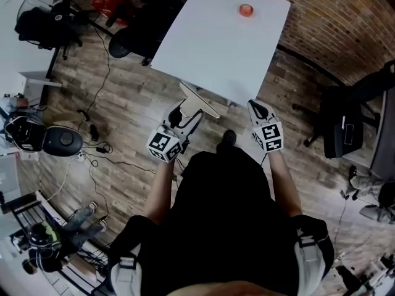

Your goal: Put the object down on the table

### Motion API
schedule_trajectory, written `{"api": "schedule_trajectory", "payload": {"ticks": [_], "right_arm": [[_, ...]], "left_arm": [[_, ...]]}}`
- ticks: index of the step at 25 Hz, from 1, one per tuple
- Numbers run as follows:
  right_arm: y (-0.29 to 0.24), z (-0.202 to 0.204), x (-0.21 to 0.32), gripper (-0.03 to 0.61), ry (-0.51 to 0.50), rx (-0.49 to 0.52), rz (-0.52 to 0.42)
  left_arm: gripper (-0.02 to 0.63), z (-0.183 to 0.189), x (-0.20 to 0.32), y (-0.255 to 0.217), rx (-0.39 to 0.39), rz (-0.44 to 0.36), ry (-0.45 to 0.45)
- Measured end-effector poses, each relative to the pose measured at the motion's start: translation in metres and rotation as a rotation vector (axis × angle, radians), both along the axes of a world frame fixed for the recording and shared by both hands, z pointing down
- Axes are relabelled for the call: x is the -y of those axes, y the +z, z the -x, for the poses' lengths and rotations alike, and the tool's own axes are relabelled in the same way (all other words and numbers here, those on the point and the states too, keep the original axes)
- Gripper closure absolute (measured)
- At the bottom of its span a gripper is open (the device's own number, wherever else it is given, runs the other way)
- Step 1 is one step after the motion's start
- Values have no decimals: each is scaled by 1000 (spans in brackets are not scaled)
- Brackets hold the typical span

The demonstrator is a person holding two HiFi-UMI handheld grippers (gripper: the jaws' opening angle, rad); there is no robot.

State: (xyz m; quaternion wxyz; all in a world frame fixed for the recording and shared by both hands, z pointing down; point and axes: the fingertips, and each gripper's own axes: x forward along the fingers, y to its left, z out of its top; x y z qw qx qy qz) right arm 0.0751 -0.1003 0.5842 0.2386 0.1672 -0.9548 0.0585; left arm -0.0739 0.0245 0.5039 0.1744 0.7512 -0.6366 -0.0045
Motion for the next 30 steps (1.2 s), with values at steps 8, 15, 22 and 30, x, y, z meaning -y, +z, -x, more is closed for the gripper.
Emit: {"api": "schedule_trajectory", "payload": {"ticks": [8, 15, 22, 30], "right_arm": [[4, -16, 7, 578, 8, -4, 1], [3, -24, 4, 578, 4, -17, -1], [6, -27, 10, 578, 40, -30, -3], [8, -4, 44, 578, 120, -41, -13]], "left_arm": [[328, -3, 9, -3, -16, -27, -21], [328, 2, 22, 0, -47, -36, -25], [328, 10, 47, 10, -53, -34, 16], [328, 45, 90, 22, -62, -26, 80]]}}
